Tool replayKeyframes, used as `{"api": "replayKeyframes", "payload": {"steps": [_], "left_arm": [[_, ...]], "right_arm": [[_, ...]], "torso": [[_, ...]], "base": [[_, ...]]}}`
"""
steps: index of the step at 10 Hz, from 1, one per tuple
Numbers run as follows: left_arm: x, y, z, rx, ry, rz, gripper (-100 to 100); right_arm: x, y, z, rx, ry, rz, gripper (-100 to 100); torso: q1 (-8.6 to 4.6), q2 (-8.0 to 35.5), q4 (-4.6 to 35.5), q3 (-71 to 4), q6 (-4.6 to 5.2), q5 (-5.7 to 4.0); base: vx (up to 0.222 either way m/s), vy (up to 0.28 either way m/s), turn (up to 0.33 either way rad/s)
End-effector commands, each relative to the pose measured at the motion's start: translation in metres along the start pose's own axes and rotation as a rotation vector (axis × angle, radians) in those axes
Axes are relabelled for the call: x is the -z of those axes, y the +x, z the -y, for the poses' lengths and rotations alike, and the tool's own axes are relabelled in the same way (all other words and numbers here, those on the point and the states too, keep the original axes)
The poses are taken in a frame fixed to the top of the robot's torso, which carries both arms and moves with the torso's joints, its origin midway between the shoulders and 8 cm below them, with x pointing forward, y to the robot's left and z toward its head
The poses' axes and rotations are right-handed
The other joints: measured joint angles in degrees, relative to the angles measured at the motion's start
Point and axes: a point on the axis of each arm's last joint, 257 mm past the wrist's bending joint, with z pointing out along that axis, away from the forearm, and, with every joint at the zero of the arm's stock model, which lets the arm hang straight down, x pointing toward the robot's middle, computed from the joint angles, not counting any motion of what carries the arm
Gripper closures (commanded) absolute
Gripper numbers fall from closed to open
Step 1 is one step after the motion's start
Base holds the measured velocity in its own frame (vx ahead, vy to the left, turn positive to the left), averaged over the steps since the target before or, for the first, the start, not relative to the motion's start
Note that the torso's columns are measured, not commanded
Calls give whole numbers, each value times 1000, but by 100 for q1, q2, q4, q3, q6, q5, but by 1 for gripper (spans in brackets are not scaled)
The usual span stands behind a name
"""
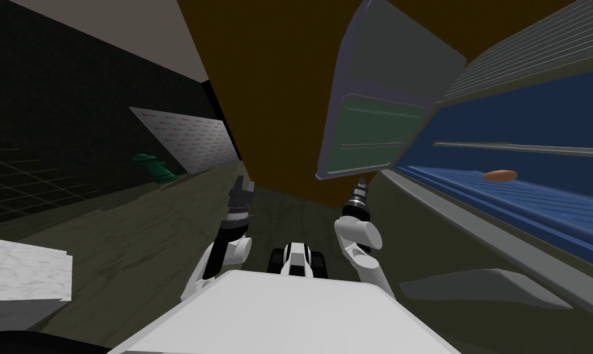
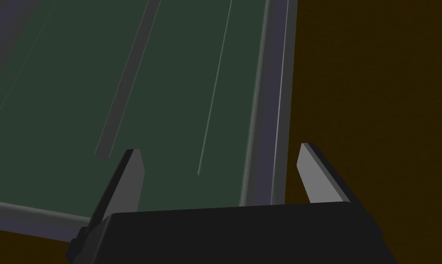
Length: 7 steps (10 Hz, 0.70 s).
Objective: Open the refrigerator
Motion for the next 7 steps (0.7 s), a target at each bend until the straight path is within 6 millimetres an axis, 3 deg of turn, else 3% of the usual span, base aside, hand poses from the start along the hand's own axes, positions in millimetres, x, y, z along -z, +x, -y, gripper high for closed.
{"api": "replayKeyframes", "payload": {"steps": [1,7], "left_arm": [[0,0,0,0,0,0,0],[0,0,0,0,0,0,0]], "right_arm": [[-5,15,3,6,14,-24,-100],[-5,50,2,-116,-22,-113,-100]], "torso": [[6,-4,-1,-2,0,2],[-19,12,3,7,0,-6]], "base": [[152,132,-46],[181,149,-50]]}}
